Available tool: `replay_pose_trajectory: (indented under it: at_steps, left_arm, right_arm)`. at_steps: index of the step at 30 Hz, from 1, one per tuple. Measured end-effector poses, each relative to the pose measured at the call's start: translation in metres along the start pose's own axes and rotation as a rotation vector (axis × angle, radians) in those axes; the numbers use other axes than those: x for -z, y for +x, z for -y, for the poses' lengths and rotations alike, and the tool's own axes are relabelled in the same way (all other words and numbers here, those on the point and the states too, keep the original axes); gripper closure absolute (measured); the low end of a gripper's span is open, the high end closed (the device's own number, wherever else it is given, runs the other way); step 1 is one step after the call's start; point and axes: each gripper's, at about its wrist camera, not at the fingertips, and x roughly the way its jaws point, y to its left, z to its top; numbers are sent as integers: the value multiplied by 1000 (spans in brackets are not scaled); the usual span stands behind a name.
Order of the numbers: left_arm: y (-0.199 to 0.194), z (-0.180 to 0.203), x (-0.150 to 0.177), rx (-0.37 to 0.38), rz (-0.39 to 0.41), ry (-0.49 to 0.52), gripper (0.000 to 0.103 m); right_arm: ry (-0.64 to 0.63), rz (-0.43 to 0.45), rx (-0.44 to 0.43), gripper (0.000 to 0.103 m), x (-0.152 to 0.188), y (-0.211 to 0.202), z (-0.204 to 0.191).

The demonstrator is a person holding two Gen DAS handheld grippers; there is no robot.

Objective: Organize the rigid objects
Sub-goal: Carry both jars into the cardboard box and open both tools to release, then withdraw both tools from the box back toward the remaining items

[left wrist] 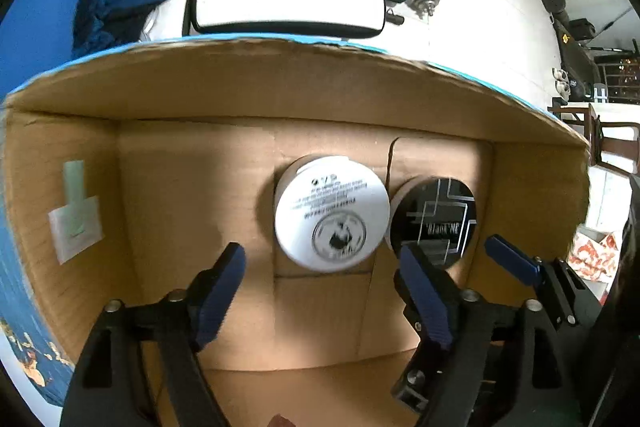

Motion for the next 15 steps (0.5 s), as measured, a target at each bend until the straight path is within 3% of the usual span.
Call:
replay_pose_trajectory:
  at_steps: [4,8,15]
  left_arm:
    - [-26,-8,23,-39,70,8,8]
    - [-55,-24,60,-48,182,-13,2]
    - [-65,-7,85,-51,275,-22,2]
  right_arm:
    - [0,21,10,0,20,-17,-15]
    - [23,40,8,0,55,-30,-17]
    - [21,125,58,0,99,-69,-33]
